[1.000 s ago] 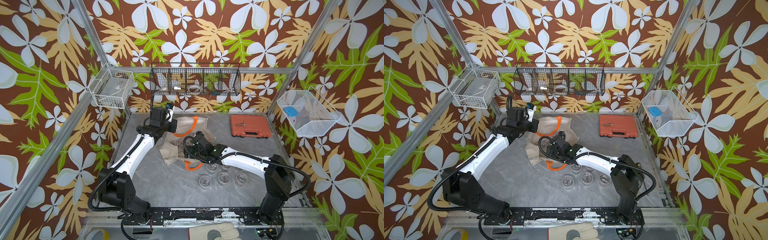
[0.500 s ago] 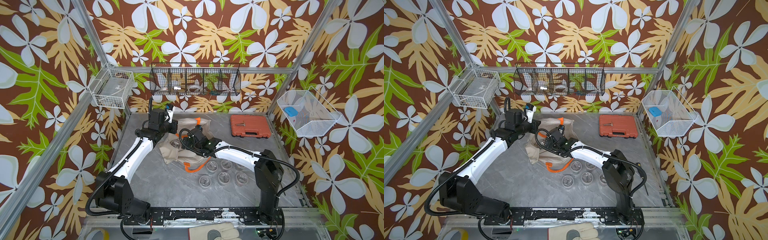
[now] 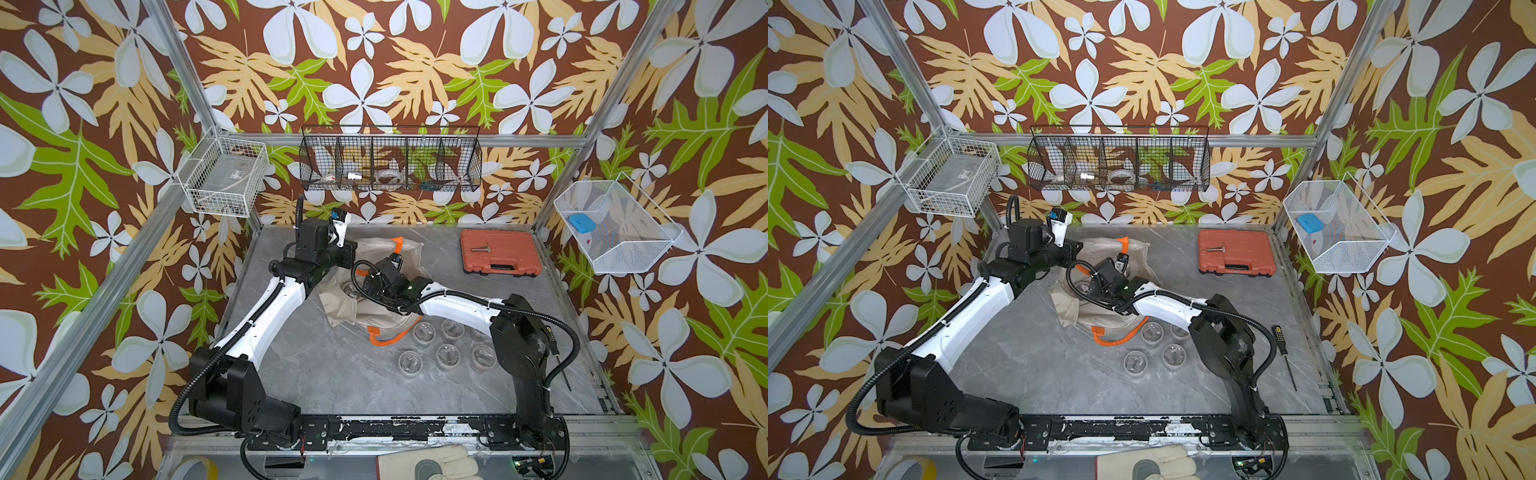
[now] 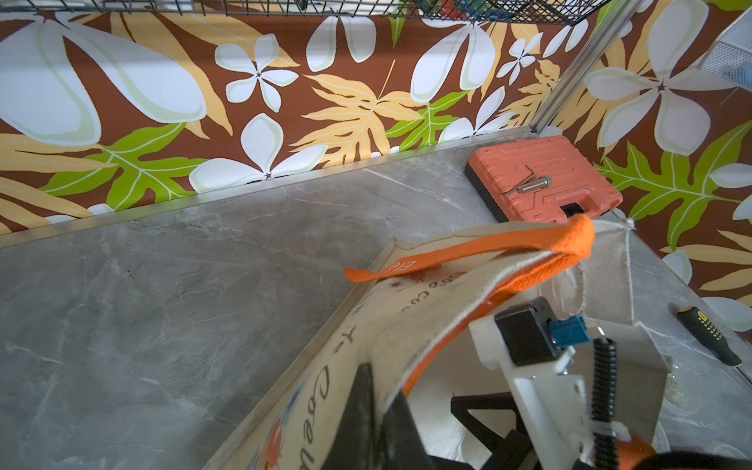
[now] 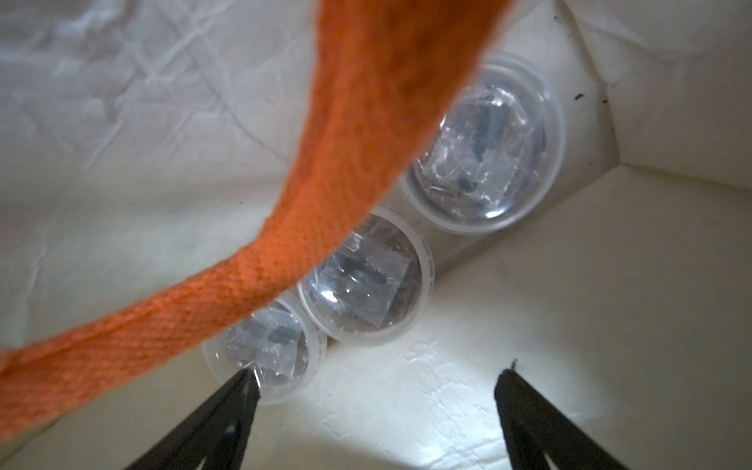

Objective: Take out the seed jars from the canvas bag
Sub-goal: Pick up the seed jar from the canvas bag.

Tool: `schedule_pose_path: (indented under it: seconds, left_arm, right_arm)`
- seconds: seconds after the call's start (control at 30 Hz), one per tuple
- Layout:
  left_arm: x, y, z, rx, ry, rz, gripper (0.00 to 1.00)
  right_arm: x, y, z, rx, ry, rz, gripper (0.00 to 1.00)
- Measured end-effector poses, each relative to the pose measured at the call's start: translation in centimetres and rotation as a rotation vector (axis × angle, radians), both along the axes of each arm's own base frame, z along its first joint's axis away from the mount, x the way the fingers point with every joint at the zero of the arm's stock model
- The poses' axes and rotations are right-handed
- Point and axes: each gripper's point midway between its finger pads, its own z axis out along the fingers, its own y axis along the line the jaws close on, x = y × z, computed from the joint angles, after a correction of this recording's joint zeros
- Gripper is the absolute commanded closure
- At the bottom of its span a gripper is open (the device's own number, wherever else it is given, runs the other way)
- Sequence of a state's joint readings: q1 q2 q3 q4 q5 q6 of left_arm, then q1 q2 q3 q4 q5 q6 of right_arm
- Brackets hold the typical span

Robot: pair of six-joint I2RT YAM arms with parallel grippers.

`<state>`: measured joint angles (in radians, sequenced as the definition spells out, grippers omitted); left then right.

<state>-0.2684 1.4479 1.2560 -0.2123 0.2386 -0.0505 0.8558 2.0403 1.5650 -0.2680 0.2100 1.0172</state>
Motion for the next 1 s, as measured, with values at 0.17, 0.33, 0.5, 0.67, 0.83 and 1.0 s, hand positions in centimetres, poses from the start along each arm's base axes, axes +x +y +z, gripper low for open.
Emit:
schedule_pose_path:
  seconds: [0.17, 0.33, 0.5, 0.67, 0.83, 1.0]
  left_arm:
    - [0.0, -0.1, 0.0, -0.006, 0.000, -0.005, 1.00]
    - [-0.1, -0.2, -0.1, -0.010, 0.003, -0.006, 1.00]
    - [-0.1, -0.3, -0.2, -0.017, 0.008, -0.009, 1.00]
    - [-0.1, -0.3, -0.3, -0.022, 0.012, -0.007, 1.00]
    - [-0.2, -0.4, -0.2, -0.027, 0.014, -0.010, 1.00]
    - [-0.2, -0.4, -0.3, -0.027, 0.014, -0.010, 1.00]
  right_arm:
    - [1.2, 0.5, -0.3, 0.000, -0.011, -0.043, 0.08]
    - [2.2, 0.4, -0.6, -0.008, -0.024, -0.083, 0.15]
    - [2.6, 0.4, -1.2, -0.012, -0.018, -0.109, 0.19]
    - [2.2, 0.0, -2.1, -0.021, 0.002, -0.120, 0.12]
    - [2.3, 0.1, -3.0, -0.027, 0.016, -0.128, 0.13]
    - [2.7, 0.8, -3.6, -0.017, 0.022, -0.128, 0.13]
